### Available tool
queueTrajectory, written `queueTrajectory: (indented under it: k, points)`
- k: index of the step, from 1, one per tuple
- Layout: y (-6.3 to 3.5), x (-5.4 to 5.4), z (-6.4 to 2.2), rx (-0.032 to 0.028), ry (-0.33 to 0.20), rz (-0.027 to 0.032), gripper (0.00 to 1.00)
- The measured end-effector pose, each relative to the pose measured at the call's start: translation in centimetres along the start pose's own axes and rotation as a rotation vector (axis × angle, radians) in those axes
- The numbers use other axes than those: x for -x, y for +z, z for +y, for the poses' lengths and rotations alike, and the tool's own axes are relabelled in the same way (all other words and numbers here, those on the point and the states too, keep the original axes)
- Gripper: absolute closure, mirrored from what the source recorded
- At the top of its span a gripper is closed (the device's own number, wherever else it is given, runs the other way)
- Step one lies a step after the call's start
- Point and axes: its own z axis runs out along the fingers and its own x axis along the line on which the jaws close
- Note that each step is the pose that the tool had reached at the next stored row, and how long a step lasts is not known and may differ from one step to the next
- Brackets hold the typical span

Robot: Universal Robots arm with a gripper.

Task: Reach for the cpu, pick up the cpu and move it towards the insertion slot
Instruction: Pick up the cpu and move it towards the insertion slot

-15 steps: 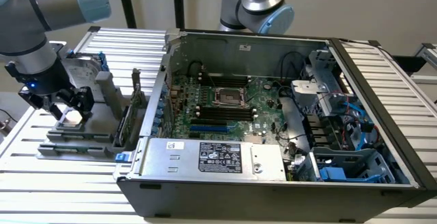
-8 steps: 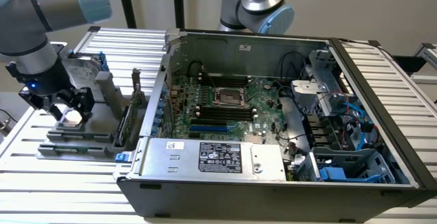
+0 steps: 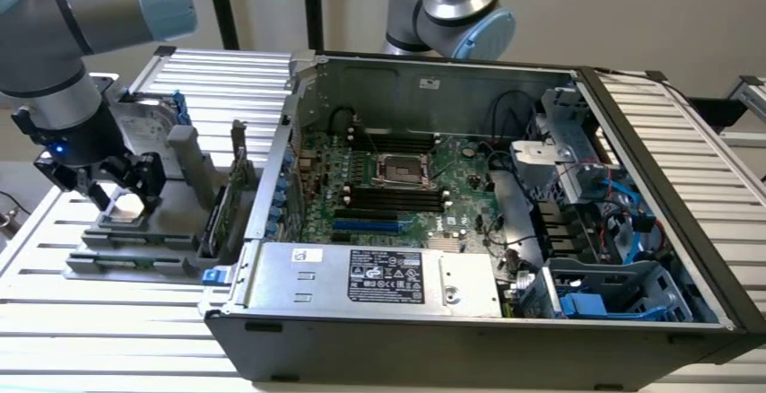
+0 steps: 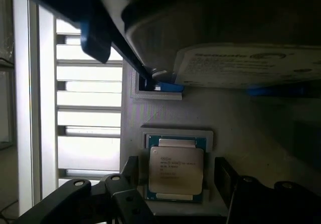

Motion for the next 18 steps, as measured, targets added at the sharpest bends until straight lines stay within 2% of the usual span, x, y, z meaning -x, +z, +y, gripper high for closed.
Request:
queueTrajectory:
  k: [7, 10, 11, 18]
  points:
    - [0.01, -0.01, 0.02, -0.0001, 0.003, 0.0006, 0.29]
    - [0.02, 0.0, 0.01, -0.0004, 0.003, 0.0007, 0.31]
    - [0.02, -0.01, 0.01, -0.0006, 0.004, 0.001, 0.38]
    - [0.0, -0.01, 0.01, -0.0033, 0.004, 0.0043, 0.38]
